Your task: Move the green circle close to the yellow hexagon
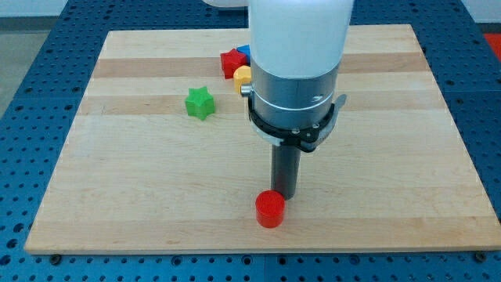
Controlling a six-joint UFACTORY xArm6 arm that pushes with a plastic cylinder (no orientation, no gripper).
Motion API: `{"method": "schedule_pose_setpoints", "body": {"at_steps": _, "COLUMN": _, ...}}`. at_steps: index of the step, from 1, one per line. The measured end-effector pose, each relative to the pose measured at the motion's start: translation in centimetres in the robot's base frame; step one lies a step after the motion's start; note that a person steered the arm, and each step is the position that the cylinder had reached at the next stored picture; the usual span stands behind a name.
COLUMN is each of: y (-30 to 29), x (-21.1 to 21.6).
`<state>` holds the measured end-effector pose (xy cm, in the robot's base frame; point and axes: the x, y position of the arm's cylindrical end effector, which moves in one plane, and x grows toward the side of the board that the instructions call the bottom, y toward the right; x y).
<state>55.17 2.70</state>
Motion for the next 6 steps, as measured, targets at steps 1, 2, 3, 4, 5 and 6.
{"method": "schedule_pose_setpoints", "body": {"at_steps": 1, "y": 0.1, "x": -2.4}}
{"method": "schedule_pose_setpoints", "body": {"at_steps": 2, "y": 0.7, "x": -4.6}}
{"method": "schedule_pose_setpoints", "body": {"at_steps": 3, "y": 1.9, "x": -6.7}}
{"method": "schedule_pose_setpoints", "body": {"at_steps": 4, "y": 2.1, "x": -10.7}}
{"method": "schedule_pose_setpoints", "body": {"at_steps": 5, "y": 2.1, "x": -13.8}}
{"method": "schedule_pose_setpoints", "body": {"at_steps": 6, "y": 2.9, "x": -14.8}}
